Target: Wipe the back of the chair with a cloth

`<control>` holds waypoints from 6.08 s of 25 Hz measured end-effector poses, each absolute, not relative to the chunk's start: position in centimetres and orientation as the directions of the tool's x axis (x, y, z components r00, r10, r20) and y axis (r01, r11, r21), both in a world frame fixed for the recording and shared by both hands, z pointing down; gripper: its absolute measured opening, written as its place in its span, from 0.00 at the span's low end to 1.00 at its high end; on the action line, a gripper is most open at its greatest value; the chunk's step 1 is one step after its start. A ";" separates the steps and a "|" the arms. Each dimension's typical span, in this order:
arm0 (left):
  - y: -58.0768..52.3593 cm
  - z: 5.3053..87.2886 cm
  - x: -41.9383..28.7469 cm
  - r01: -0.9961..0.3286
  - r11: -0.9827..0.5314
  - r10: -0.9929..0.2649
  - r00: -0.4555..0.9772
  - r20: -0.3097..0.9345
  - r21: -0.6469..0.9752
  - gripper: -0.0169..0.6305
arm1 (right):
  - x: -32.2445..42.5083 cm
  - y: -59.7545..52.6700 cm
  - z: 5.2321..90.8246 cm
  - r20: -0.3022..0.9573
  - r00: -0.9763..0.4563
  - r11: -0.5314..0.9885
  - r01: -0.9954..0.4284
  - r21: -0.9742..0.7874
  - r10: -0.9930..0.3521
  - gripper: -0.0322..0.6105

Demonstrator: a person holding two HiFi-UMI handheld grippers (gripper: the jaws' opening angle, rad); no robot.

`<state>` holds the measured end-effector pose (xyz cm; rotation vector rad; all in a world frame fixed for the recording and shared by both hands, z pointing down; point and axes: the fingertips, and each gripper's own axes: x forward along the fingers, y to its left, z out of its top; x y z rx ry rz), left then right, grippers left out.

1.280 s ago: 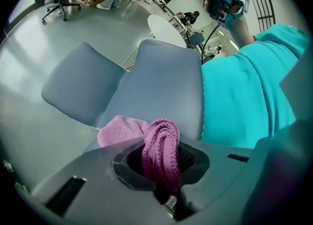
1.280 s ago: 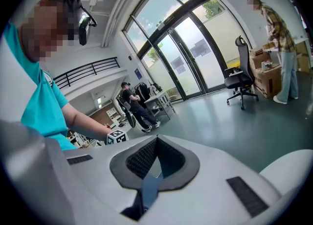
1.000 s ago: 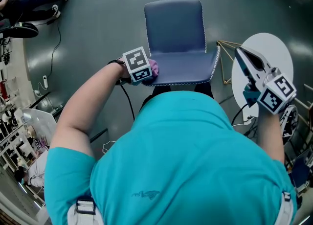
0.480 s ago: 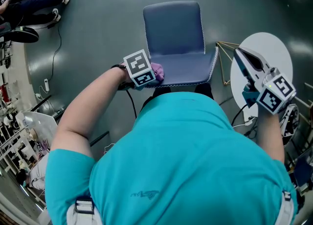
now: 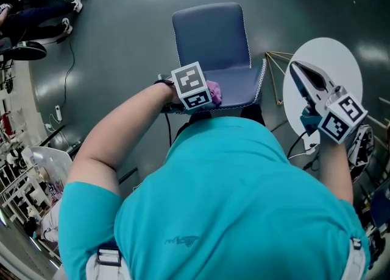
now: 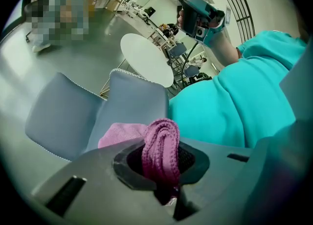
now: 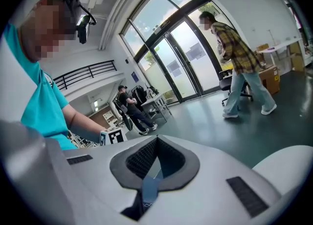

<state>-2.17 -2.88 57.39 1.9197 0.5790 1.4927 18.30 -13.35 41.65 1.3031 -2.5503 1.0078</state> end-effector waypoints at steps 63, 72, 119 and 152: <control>-14.8 70.7 10.2 -0.208 -0.844 0.377 0.424 0.823 0.494 0.12 | 29.2 -9.4 47.4 0.484 -0.523 0.240 -0.813 -0.531 -0.701 0.04; -18.1 67.9 -14.4 -0.313 -0.920 0.206 0.121 0.971 0.234 0.12 | 17.8 -14.8 45.7 0.423 -0.644 0.397 -0.745 -0.536 -0.638 0.04; -7.6 75.0 -10.6 -0.366 -0.803 0.552 -0.162 0.818 0.470 0.12 | 24.2 -10.9 47.6 0.464 -0.555 0.267 -0.791 -0.550 -0.690 0.04; -6.3 75.2 2.0 -0.387 -0.727 0.626 -0.033 0.779 0.568 0.12 | 31.0 -7.8 48.3 0.481 -0.471 0.166 -0.820 -0.547 -0.740 0.04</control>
